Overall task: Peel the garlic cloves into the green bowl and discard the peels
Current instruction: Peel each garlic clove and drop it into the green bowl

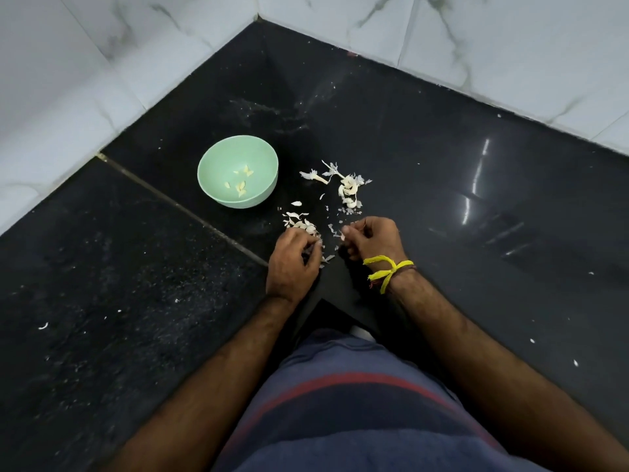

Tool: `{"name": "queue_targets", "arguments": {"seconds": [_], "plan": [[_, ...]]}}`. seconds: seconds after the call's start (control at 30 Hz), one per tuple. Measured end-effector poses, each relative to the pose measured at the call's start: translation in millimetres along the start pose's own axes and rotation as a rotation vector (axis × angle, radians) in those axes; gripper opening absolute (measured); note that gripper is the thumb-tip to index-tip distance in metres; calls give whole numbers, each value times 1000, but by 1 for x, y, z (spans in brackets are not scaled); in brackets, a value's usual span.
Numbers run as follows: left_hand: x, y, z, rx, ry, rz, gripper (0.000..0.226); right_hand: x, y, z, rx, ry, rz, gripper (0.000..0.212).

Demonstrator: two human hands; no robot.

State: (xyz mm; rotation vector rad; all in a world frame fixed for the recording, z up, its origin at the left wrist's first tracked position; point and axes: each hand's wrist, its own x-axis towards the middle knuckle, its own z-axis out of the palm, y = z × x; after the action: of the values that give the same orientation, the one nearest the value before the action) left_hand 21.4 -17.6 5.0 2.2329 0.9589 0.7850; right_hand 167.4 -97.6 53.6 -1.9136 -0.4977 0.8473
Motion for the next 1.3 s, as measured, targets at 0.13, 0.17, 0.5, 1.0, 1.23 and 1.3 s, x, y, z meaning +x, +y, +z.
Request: {"name": "queue_targets", "arguments": {"seconds": [0.13, 0.17, 0.5, 1.0, 1.23, 1.3], "plan": [[1, -1, 0, -31, 16, -39, 16, 0, -4, -2, 40, -87, 31, 13], [1, -1, 0, -36, 21, -46, 17, 1, -5, -2, 37, -108, 41, 12], [1, 3, -2, -82, 75, -82, 13, 8, -10, 7, -305, -167, -9, 21], [3, -2, 1, -61, 30, -101, 13, 10, -13, 12, -611, -129, -41, 10], [3, 1, -1, -40, 37, -83, 10, 12, -15, 10, -580, -182, -43, 6], [3, 1, 0, -35, 39, -79, 10, 13, -16, 12, -585, -174, -18, 7]]}}
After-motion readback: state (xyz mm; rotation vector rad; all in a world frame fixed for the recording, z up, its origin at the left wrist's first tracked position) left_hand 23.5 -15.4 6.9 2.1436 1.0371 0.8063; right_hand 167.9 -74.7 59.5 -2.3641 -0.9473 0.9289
